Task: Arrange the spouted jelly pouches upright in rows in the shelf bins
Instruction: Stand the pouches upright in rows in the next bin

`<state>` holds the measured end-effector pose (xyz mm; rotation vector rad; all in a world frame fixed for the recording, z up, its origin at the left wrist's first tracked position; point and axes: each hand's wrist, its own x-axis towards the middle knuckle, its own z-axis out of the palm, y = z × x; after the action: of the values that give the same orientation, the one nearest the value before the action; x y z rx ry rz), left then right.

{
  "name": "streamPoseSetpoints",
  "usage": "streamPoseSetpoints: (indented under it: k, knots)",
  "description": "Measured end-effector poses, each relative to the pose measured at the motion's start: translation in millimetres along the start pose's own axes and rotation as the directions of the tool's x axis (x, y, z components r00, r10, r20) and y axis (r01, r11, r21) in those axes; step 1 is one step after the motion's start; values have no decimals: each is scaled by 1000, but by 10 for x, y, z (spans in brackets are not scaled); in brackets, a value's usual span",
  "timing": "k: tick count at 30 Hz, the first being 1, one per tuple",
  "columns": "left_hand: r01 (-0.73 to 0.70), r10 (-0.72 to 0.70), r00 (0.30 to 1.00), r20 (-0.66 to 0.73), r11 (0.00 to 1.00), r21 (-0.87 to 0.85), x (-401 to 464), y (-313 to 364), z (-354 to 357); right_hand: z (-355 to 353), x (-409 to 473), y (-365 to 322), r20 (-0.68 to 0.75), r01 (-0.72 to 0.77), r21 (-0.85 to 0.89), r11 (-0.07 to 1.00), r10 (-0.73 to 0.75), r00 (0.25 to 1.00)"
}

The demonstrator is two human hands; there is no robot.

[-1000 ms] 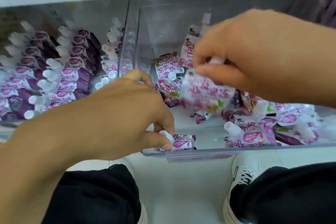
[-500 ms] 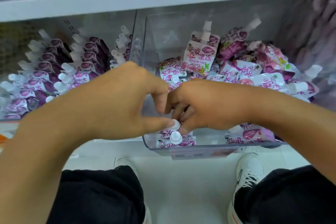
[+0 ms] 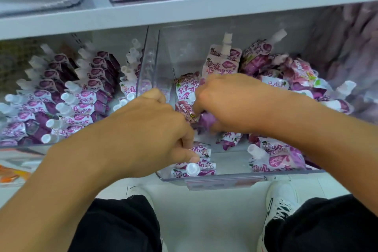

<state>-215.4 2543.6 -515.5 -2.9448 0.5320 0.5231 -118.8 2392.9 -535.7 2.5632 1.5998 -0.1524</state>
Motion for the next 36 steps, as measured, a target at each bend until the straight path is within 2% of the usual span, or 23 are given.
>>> streamPoseSetpoints:
  k: [3,5,6,8,9,10,11,13,15,18,23,25,29,32,34,36]
  knots:
    - [1,-1,1000,-7,999,-54,-36,-35,-9,-142,-77,238,-99,-139,242,960,167,981]
    - [-18,17,999,-29,998,-56,-39,-41,1,-222,-154,385,-146,-210,437,874,300,943]
    - [-39,37,998,-41,998,-49,-32,-35,4,-225,-186,434,-120,-213,596,774,348,930]
    - [-78,76,995,-57,996,-39,-21,-2,-3,-176,-222,420,11,-174,877,447,344,939]
    - [-92,89,994,-62,995,-35,-18,7,5,-135,-227,391,67,-171,930,325,308,949]
    - [-97,94,993,-77,994,-39,-13,13,13,-82,-211,371,85,-167,942,290,276,957]
    - [-92,87,991,-97,995,-45,-10,11,30,-44,-189,345,74,-157,935,319,258,963]
    - [-61,50,989,-138,995,-78,-11,-1,61,-1,-124,282,8,-125,876,466,247,969]
    - [-58,35,979,-202,993,-105,-14,-30,85,35,-68,212,-55,-99,818,566,249,967]
    - [-58,10,968,-253,981,-184,-15,-70,111,113,12,87,-115,-66,738,672,221,968]
    - [-63,-19,937,-349,973,-221,-36,-70,65,130,91,32,-61,-44,635,771,106,993]
    - [-49,-39,923,-383,975,-217,-47,-70,46,122,93,11,-27,-30,628,778,60,998]
    - [-18,-80,913,-400,972,-235,-88,-60,2,134,60,17,152,-93,652,752,-10,988]
    - [54,-82,955,-287,993,-103,-106,-72,27,147,57,36,205,-107,637,763,-34,978]
    - [89,-78,981,-177,994,60,-52,-85,37,111,19,51,259,-142,707,693,-66,964]
    - [99,-89,992,-85,987,124,35,-90,0,19,-44,158,271,-177,757,630,-56,961]
